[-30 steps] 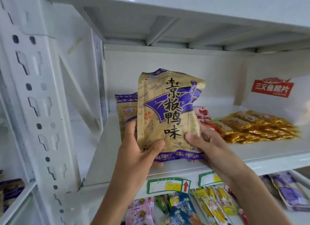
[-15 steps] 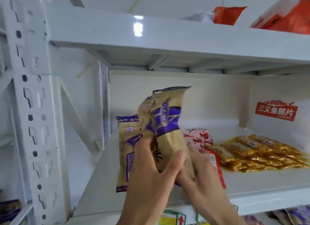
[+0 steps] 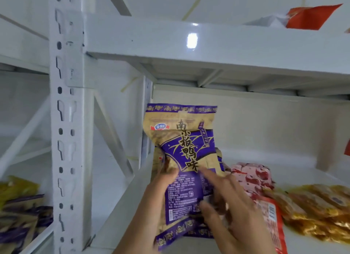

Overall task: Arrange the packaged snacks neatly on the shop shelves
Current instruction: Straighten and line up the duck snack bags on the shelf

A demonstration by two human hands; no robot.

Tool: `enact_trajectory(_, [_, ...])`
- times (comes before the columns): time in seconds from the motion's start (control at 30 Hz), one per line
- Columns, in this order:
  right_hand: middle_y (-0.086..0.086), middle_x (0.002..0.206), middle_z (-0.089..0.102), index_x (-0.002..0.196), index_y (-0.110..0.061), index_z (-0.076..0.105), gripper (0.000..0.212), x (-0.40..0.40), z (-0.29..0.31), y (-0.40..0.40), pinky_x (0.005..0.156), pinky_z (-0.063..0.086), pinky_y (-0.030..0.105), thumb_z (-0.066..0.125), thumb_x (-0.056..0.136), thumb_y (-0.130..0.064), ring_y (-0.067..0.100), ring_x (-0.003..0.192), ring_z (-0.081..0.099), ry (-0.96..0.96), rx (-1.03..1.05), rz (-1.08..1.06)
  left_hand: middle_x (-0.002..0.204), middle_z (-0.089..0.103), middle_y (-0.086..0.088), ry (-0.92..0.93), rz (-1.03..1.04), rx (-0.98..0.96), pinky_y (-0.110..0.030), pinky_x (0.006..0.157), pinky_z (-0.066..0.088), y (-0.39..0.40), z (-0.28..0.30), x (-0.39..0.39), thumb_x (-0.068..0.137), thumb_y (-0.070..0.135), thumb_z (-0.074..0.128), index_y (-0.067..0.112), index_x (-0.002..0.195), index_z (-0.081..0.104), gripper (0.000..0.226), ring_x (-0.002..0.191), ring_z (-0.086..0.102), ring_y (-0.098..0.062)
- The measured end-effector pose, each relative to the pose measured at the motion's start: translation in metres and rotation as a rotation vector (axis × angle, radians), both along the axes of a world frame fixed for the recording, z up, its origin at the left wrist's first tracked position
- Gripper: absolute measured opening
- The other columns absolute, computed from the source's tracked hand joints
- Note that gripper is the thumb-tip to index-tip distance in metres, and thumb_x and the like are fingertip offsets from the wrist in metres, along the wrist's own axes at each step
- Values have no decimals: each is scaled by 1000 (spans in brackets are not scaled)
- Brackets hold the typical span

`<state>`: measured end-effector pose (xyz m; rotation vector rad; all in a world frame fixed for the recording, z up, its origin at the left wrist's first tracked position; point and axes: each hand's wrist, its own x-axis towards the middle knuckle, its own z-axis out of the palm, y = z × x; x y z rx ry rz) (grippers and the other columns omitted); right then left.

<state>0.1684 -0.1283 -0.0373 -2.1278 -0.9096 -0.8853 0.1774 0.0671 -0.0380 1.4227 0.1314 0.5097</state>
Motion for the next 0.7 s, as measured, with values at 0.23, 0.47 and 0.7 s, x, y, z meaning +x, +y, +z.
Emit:
enact_trajectory(0.23, [-40, 115, 51, 125, -56, 32, 82, 13, -1, -15, 65, 53, 10, 62, 53, -84, -12, 95, 64, 549, 154, -19, 81, 78, -12, -15, -308, 157, -13, 50, 52, -15, 12, -40, 104, 33, 47, 8, 121, 62, 33, 64, 75, -6])
enact_trajectory(0.47, [-36, 93, 51, 123, -51, 14, 80, 13, 3, -22, 59, 43, 0, 41, 57, -87, -16, 73, 55, 690, -57, -171, 111, 73, 22, -134, -47, 275, -24, 66, 62, -23, -6, -26, 82, 48, 65, 46, 128, 47, 49, 98, 76, -6])
enact_trajectory(0.7, [-29, 91, 49, 132, -46, 20, 74, 13, 1, -16, 56, 40, 2, 43, 78, -91, -10, 74, 54, 644, -187, -282, 123, 38, 32, -145, 268, 638, -13, 81, 52, -26, -23, -16, 59, 77, 65, 37, 156, 24, 112, 116, 58, 6])
